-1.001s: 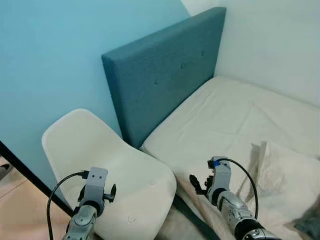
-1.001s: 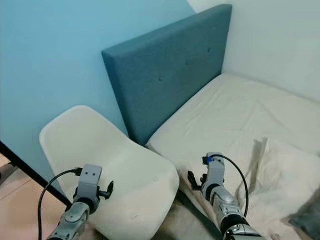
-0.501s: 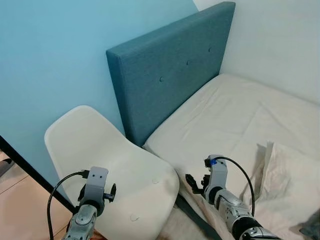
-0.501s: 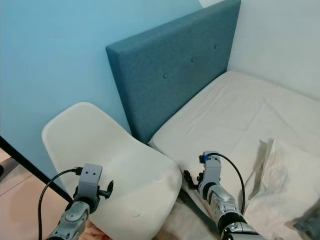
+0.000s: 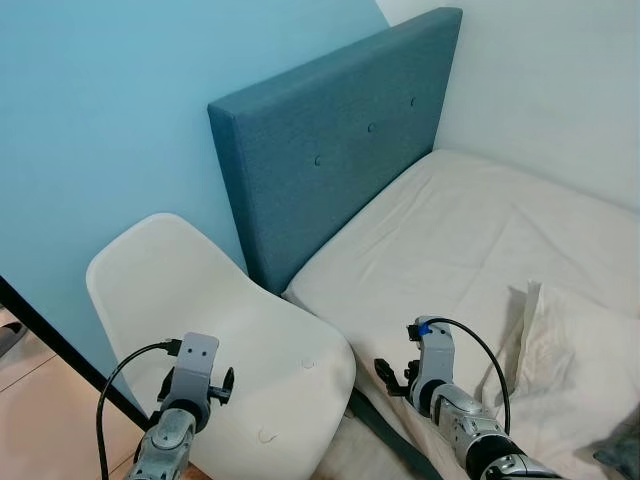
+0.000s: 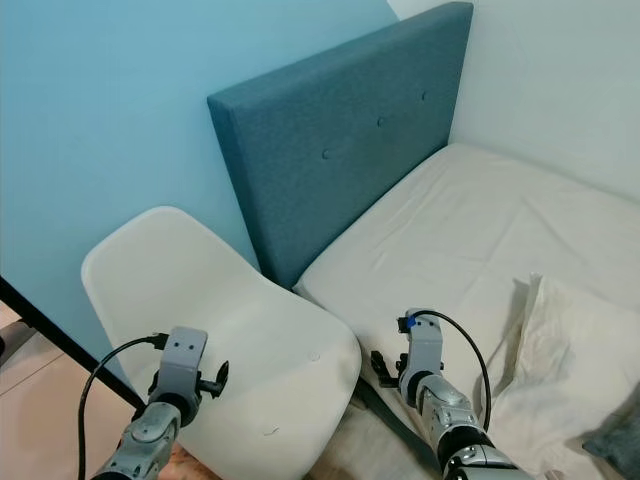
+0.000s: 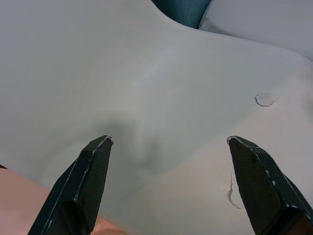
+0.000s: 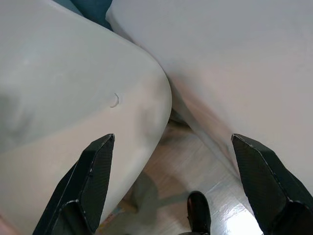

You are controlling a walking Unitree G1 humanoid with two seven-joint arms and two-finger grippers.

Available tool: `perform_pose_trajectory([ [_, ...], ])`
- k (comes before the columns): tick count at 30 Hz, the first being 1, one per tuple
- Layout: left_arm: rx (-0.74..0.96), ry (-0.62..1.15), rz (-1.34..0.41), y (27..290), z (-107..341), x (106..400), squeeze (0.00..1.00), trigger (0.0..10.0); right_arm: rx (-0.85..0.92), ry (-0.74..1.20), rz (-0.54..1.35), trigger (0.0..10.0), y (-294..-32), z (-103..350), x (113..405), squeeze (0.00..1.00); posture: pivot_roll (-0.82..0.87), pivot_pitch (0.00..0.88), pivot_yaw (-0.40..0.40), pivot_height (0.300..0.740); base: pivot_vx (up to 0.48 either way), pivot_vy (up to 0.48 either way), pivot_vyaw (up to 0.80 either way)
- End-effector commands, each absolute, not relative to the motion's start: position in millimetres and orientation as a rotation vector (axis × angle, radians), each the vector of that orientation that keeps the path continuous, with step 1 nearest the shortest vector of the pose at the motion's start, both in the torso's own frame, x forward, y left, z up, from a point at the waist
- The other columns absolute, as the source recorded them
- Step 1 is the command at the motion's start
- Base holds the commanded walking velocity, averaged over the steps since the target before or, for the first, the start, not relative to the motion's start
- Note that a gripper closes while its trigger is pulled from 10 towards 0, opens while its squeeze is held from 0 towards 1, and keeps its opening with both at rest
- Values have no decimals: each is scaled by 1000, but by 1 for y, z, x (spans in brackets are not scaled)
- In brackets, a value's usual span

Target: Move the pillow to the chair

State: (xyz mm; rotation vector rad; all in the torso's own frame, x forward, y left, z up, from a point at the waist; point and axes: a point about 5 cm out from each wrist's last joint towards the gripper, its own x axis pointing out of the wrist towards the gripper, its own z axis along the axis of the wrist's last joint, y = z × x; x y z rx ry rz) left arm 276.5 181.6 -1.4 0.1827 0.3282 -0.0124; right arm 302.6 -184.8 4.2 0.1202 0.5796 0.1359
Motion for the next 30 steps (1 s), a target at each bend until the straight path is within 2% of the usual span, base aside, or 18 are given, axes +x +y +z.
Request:
perform_pose_trajectory([
  [1, 185, 367, -28, 179, -10, 269, 0, 10000, 117, 609, 136, 10000, -184, -1, 299, 0, -197, 98, 32, 675, 0, 0, 0],
  [9, 164, 366, -54, 177, -10, 269, 0, 10000, 111, 614, 121, 10000, -186, -1, 298, 0, -198, 99, 33, 640, 0, 0, 0],
  [15, 157, 356, -68, 175, -9, 270, 0, 10000, 113, 574, 91, 10000, -190, 2, 300, 0, -197, 102, 37, 640, 0, 0, 0],
  [22, 156, 359, -73, 175, -10, 269, 0, 10000, 108, 564, 54, 10000, -199, 3, 299, 0, -198, 104, 42, 644, 0, 0, -627],
  [30, 156, 360, -77, 174, -10, 269, 0, 10000, 105, 565, 52, 10000, -201, 4, 299, 0, -199, 103, 38, 672, 0, 0, 0],
])
